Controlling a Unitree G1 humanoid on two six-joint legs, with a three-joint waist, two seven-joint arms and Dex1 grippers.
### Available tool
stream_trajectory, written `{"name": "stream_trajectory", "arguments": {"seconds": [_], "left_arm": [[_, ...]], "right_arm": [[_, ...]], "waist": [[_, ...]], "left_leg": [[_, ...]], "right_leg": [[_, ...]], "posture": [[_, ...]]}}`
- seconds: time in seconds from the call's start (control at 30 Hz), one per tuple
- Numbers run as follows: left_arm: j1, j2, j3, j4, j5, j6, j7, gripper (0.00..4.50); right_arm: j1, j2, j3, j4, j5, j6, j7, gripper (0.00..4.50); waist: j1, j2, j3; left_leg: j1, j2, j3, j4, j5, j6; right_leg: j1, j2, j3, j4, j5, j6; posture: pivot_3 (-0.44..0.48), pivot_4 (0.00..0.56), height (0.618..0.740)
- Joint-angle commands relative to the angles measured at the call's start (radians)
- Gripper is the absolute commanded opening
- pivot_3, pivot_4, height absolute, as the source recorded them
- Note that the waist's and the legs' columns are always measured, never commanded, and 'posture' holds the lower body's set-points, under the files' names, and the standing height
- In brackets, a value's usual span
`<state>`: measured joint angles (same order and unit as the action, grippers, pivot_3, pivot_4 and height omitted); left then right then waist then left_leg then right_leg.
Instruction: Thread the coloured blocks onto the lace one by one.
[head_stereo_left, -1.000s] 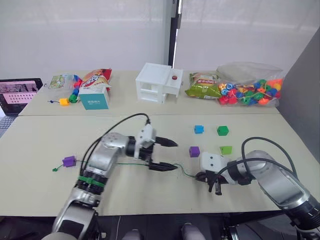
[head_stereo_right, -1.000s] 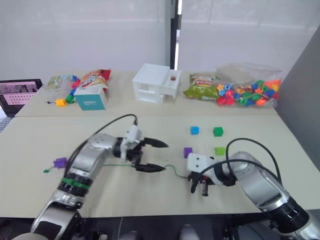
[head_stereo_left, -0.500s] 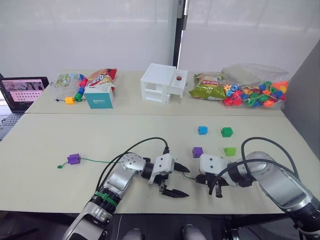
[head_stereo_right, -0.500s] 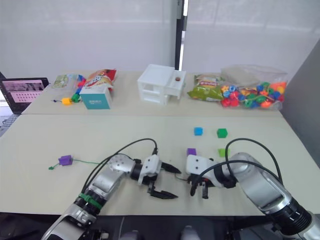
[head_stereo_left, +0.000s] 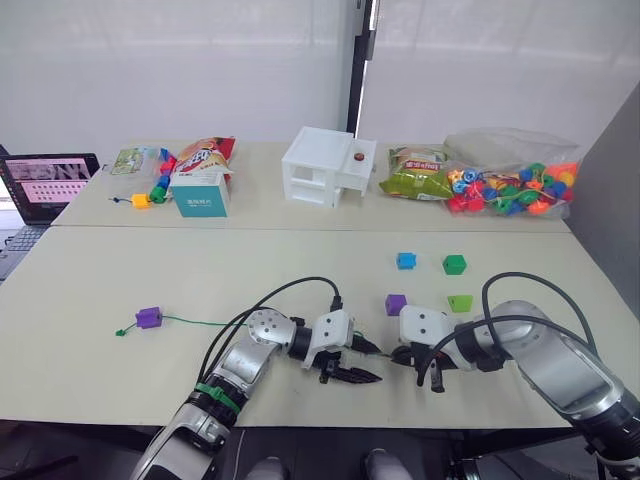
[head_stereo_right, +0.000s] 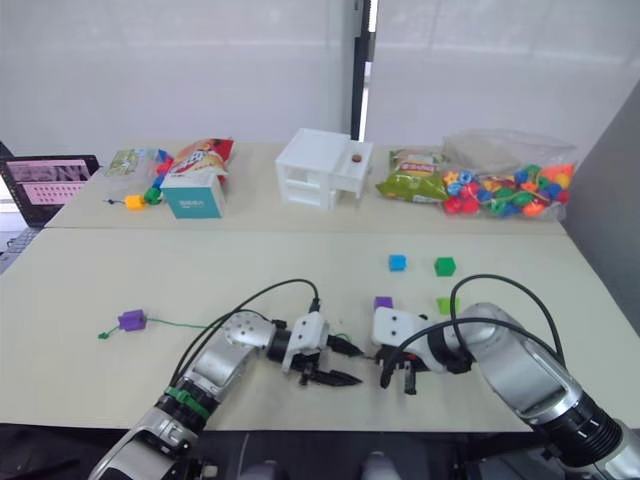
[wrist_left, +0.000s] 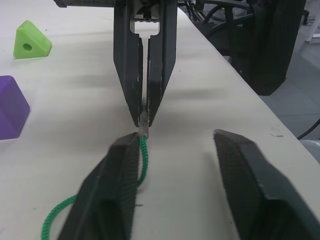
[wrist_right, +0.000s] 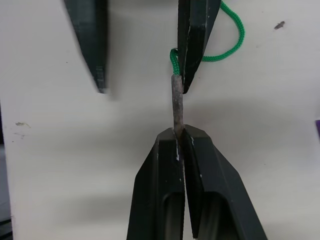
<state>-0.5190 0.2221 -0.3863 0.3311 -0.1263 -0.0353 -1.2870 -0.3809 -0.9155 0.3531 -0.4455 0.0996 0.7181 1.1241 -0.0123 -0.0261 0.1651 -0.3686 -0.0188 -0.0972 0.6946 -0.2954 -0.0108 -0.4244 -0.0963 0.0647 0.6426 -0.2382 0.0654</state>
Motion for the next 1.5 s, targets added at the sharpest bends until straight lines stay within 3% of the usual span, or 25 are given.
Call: {"name": "stream_trajectory", "arguments": {"seconds": [0.03,1.1,1.23,1.5], "left_arm": [[-0.023,-0.018,0.004,-0.015,-0.025,0.0,-0.003,1.22],[-0.027,-0.043,-0.002,0.009,-0.015,0.03,0.006,1.22],[-0.026,-0.043,-0.004,0.007,-0.016,0.035,0.001,0.09],[-0.03,-0.044,-0.005,0.011,-0.012,0.032,0.003,0.04]], "right_arm": [[0.0,-0.006,0.001,-0.033,0.004,0.012,-0.004,0.0],[-0.01,-0.017,-0.006,-0.052,0.018,0.039,0.0,0.0],[-0.011,-0.017,-0.006,-0.05,0.016,0.038,0.0,0.0],[-0.009,-0.015,-0.008,-0.051,0.023,0.04,-0.002,0.0]], "waist": [[0.0,0.0,0.0],[0.0,0.0,0.0],[0.0,0.0,0.0],[0.0,0.0,0.0]], "left_leg": [[0.0,0.0,0.0,0.0,0.0,0.0],[0.0,0.0,0.0,0.0,0.0,0.0],[0.0,0.0,0.0,0.0,0.0,0.0],[0.0,0.0,0.0,0.0,0.0,0.0]], "right_leg": [[0.0,0.0,0.0,0.0,0.0,0.0],[0.0,0.0,0.0,0.0,0.0,0.0],[0.0,0.0,0.0,0.0,0.0,0.0],[0.0,0.0,0.0,0.0,0.0,0.0]], "posture": [[0.0,0.15,0.74],[0.0,0.15,0.74],[0.0,0.15,0.74],[0.0,0.15,0.74]]}}
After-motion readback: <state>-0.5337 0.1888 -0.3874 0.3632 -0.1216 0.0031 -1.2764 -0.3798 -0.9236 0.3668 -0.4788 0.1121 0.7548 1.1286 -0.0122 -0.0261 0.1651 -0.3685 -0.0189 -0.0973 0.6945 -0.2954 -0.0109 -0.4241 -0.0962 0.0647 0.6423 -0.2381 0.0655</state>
